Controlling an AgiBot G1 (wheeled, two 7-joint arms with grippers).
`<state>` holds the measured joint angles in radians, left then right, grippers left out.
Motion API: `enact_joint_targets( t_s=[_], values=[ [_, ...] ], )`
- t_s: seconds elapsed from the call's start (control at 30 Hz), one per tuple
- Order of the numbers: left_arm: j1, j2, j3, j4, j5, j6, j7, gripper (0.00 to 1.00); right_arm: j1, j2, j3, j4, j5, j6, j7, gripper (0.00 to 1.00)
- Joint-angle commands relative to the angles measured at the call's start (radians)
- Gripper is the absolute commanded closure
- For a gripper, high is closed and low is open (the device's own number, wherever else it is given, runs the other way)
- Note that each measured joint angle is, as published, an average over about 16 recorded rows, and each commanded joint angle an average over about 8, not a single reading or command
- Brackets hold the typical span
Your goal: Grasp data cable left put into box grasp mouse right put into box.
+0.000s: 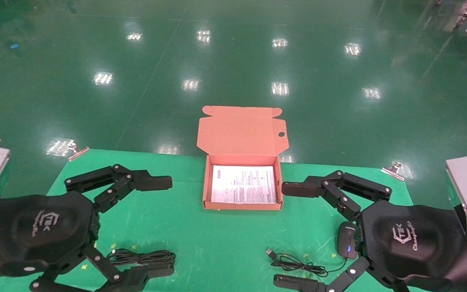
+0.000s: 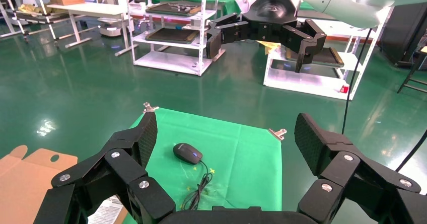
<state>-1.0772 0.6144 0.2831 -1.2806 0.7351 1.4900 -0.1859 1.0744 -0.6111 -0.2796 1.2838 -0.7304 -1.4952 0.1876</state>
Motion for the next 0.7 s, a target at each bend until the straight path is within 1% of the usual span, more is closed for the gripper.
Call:
enact_joint_targets(
  t_s=[0.03, 0.7],
  values=[
    [0.0, 0.0, 0.0, 0.0, 0.0, 0.0, 0.0, 0.0, 0.0, 0.0, 0.0, 0.0, 0.0, 0.0, 0.0, 0.0],
    [0.0, 0.0, 0.0, 0.0, 0.0, 0.0, 0.0, 0.0, 0.0, 0.0, 0.0, 0.0, 0.0, 0.0, 0.0, 0.0]
  ],
)
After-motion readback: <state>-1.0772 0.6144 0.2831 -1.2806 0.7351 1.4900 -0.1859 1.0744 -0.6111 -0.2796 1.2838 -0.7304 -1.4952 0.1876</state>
